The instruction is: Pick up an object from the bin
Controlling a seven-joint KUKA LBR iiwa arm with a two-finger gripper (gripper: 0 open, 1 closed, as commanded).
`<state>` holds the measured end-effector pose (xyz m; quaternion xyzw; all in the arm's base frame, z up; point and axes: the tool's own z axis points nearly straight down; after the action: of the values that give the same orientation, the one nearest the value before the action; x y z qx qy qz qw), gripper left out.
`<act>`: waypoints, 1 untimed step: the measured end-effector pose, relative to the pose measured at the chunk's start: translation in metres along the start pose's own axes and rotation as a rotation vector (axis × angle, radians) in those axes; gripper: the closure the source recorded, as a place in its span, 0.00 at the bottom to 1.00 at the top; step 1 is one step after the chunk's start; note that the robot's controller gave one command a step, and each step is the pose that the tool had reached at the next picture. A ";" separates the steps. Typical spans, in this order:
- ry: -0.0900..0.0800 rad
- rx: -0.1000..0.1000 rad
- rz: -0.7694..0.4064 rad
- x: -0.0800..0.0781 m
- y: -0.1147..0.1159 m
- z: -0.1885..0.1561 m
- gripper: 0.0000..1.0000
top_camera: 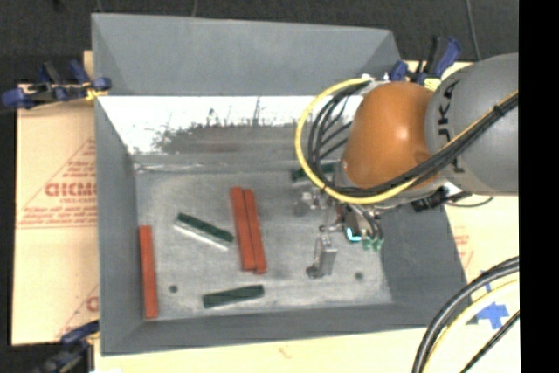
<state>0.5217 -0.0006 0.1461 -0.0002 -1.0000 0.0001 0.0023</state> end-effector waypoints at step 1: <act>-0.015 -0.001 -0.067 -0.006 0.064 0.076 0.00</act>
Offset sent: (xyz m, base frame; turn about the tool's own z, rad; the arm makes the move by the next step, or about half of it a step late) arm 0.0035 0.0622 -0.0761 -0.0638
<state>0.5278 0.0630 0.0700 0.0331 -0.9994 -0.0007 -0.0051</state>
